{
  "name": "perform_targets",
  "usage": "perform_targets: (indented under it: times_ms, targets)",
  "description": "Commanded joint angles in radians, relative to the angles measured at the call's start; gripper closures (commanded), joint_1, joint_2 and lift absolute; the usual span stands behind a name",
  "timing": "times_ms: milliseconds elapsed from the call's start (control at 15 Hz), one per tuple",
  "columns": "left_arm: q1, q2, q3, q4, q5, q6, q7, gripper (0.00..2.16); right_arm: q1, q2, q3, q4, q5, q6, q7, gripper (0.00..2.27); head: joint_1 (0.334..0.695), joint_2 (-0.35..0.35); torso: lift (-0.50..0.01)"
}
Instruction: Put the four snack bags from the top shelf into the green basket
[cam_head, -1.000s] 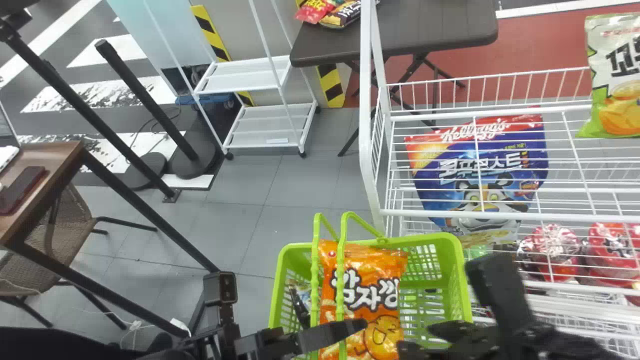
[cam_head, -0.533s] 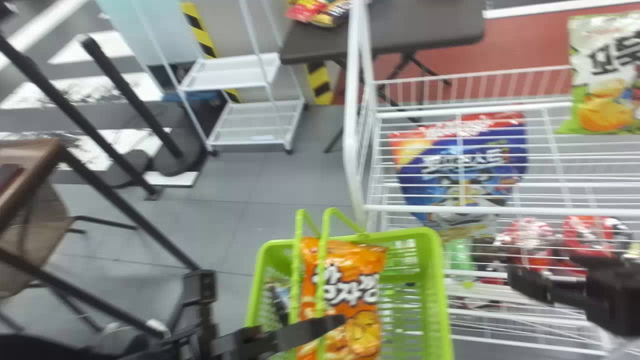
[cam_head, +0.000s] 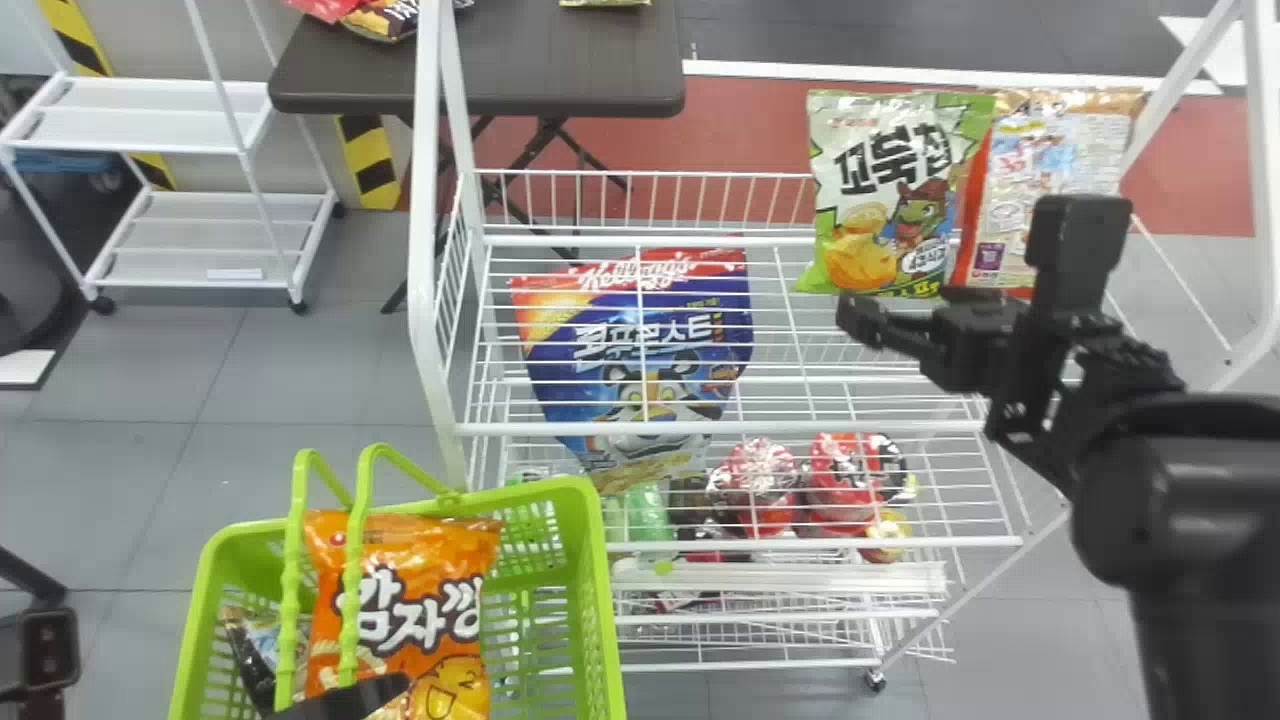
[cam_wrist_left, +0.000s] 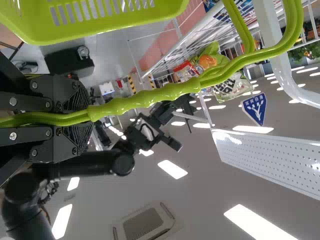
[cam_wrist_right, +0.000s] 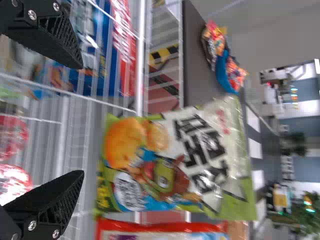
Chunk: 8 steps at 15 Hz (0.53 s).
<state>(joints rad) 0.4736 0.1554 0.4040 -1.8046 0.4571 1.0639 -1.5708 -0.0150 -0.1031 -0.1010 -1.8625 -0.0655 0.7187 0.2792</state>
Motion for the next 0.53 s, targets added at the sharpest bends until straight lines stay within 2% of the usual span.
perform_targets:
  times_ms: [0,267,467]
  targets:
    - [0.008,-0.001,0.003,-0.002,0.003,0.0,-0.01,2.15,-0.095,0.0,0.006,0.167,0.042,-0.17,-0.003,0.06,0.695,-0.084,0.0]
    - [0.019,-0.004,0.007,-0.007,0.005,-0.003,-0.01,2.15,-0.22,0.013,0.02,0.379,0.064,-0.179,-0.009,0.06,0.695,-0.102,0.0]
    - [0.027,-0.004,0.007,-0.015,0.005,-0.003,-0.01,2.15,-0.284,0.02,0.05,0.499,0.122,-0.216,-0.06,0.17,0.695,-0.097,0.0]
